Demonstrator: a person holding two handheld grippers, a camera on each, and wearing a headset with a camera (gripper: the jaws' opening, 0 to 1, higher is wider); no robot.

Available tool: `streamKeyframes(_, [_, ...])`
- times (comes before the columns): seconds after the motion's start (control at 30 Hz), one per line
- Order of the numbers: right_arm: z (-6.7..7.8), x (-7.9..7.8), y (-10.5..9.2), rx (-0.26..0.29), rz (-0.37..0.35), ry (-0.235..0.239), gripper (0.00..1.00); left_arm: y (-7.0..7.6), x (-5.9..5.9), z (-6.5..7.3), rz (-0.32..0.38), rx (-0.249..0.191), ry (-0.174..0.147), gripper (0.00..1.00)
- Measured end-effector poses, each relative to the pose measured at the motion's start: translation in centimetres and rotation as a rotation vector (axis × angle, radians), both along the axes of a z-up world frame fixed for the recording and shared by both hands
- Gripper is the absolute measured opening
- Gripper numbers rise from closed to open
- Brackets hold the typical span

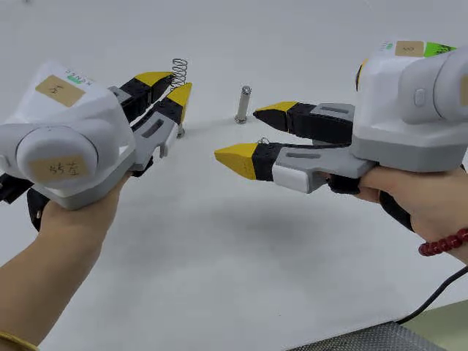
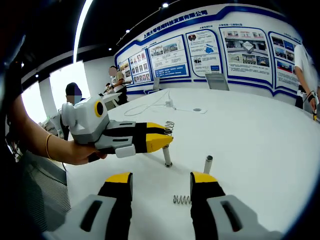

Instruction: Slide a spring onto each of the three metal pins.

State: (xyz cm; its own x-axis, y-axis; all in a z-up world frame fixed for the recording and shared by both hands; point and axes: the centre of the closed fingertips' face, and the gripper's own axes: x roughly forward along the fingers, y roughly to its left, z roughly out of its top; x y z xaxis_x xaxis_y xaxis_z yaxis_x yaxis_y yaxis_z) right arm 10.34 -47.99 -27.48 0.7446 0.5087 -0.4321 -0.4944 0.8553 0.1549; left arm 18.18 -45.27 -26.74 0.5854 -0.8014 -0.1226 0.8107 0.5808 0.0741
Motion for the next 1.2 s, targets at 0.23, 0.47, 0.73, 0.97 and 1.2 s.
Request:
streamKeyframes(0.23, [0.1, 0.0, 0.0, 0.002, -0.002, -0.002, 0.47, 0.4, -0.2, -0.7, 0.007, 0.013, 0.019, 0.11])
streamKeyframes(0.47, [0.1, 0.0, 0.1, 0.003, -0.004, -0.002, 0.47, 0.5, -0.3, -1.0, 0.005, 0.02, 0.029, 0.1])
streamKeyframes(0.73, [0.1, 0.1, 0.1, 0.004, -0.007, -0.001, 0.47, 0.7, -0.5, -2.0, 0.006, 0.047, 0.051, 0.1])
streamKeyframes(0.97, [0.1, 0.0, 0.0, 0.001, -0.009, -0.002, 0.47, 0.7, -0.4, -2.8, 0.009, 0.061, 0.084, 0.1])
streamKeyframes(1.2, [0.2, 0.0, -0.2, -0.007, -0.012, -0.006, 0.48, 0.7, -0.3, -3.8, 0.01, 0.078, 0.117, 0.1])
